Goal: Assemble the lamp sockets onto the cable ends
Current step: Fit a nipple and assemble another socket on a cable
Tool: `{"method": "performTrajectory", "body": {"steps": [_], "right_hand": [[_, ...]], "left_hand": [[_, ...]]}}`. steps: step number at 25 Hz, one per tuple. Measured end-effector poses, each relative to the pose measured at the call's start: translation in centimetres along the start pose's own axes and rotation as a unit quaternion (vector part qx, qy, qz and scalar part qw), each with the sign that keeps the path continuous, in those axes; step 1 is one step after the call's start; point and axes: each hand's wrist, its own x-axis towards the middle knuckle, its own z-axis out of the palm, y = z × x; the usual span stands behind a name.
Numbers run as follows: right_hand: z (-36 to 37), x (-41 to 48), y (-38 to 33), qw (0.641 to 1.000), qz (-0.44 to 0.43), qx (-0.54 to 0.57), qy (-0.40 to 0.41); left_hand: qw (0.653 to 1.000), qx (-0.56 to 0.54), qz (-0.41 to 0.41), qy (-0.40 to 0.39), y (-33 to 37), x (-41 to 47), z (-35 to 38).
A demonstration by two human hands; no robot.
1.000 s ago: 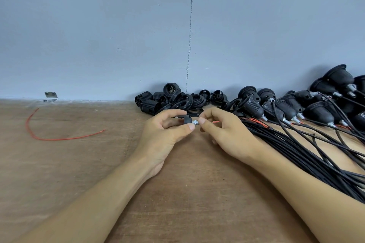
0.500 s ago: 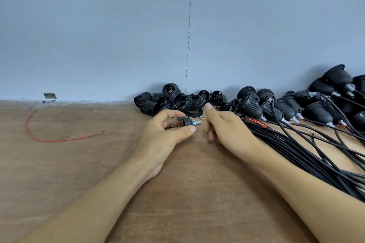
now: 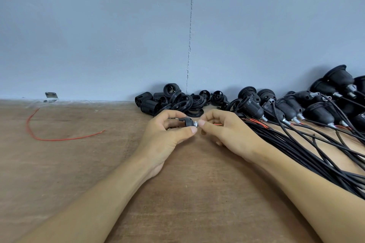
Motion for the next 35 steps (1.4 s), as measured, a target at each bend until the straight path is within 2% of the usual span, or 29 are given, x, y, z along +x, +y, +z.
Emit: {"method": "performTrajectory", "body": {"steps": [3,6,8,11,13,16,21,23,26,31,35], "right_hand": [[0.36,0.15,-0.1,0.998,0.015,-0.042,0.035],[0.04,0.0,-0.13,1.0,0.007,0.017,-0.002],[0.09,0.0,-0.02,1.0,0.007,-0.01,-0.015],[0.53,0.15,-0.31,0.998,0.027,-0.044,0.025],[0.28,0.05,-0.36,0.999,0.016,-0.025,0.028],[-0.1,-0.12,-0.04,0.999,-0.003,0.031,-0.012],[0.48,-0.07,-0.12,0.996,0.007,-0.086,0.016],[0.54,-0.3,-0.08,0.997,-0.018,-0.07,0.039],[0.52,-0.43,-0.21,0.998,-0.052,-0.035,0.019],[0.53,-0.21,-0.33,0.997,-0.026,-0.069,0.034],[0.77,-0.27,-0.5,0.988,-0.077,-0.106,0.077]], "left_hand": [[1.0,0.014,0.001,0.001,0.02,0.0,0.04],[1.0,-0.001,-0.002,0.002,-0.07,0.04,-0.06],[1.0,0.002,-0.002,-0.003,-0.08,0.02,-0.1],[1.0,0.014,-0.003,-0.007,-0.1,0.06,-0.05],[1.0,0.002,-0.005,-0.003,-0.13,0.19,-0.08],[1.0,-0.017,-0.012,-0.006,-0.2,0.25,-0.16],[0.999,0.018,-0.013,-0.024,-0.3,0.09,-0.08],[1.0,-0.007,-0.015,-0.024,-0.27,0.09,-0.09],[0.999,-0.034,-0.024,-0.036,-0.11,0.15,-0.15],[0.998,0.042,-0.001,-0.038,-0.24,-0.17,0.13],[0.997,0.046,-0.006,-0.055,-0.11,-0.18,0.05]]}}
